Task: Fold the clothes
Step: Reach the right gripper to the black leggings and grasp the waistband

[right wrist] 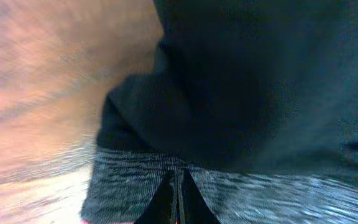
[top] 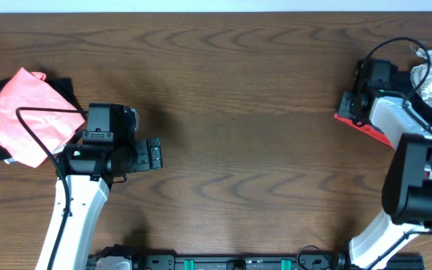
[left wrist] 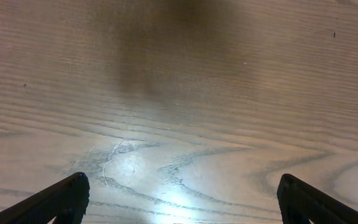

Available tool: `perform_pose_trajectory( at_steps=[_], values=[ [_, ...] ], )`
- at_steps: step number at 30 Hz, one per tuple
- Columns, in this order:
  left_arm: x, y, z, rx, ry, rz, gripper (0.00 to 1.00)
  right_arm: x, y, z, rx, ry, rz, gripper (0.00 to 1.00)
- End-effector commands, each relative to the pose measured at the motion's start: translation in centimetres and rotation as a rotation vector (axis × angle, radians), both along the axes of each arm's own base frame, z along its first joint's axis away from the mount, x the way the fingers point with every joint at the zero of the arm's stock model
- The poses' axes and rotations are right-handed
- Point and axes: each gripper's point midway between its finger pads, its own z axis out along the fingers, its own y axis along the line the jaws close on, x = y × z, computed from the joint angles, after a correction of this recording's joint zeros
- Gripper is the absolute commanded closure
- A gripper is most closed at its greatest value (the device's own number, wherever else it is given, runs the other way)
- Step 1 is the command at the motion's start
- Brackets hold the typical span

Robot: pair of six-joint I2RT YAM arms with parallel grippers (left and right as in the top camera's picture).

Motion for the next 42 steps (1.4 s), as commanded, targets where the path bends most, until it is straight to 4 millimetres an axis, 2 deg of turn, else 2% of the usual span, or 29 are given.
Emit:
perform_pose_trajectory(
  at_steps=[1,4,8,14,25,31,36,39,42],
  values=[
    [0.3,-0.1,0.5,-0.002,-0.010,0.002,0.04,-0.4,-0.5,-2.0,-0.023,0.053,0.000,0.99],
    [0.3,-0.1,0.5,-0.002,-0.010,0.002,0.04,-1.0,0.3,-4.3,0.018,0.104,0.015,0.99],
    [0.3,-0.1,0.5,-0.002,-0.013,0.002,0.04,-0.9,3.2,-5.9,0.156,0.114,0.075,0.99],
    [0.4,-0.1,0.5,-0.002,-0.014,0.002,0.04,-0.1,9.5,-5.6,0.326,0.081,0.229,0.99],
    [0.5,-0.1,0.6,-0.002,-0.018,0.002,0.03,-1.0,22.4,-4.8,0.403,0.063,0.514,0.99],
    [0.5,-0.1,0.6,-0.002,-0.021,0.002,0.03,-0.9,29.1,-3.1,0.523,-0.016,0.591,0.99],
    [0.5,-0.1,0.6,-0.002,-0.022,0.001,0.03,-0.3,34.8,0.6,0.739,-0.144,0.695,0.99],
    [0.5,-0.1,0.6,-0.002,-0.022,0.001,0.03,-0.1,36.5,2.4,0.817,-0.190,0.745,0.99],
    [0.6,-0.1,0.6,-0.003,-0.024,0.002,0.03,0.2,36.1,2.7,0.804,-0.194,0.733,0.99]
  ],
)
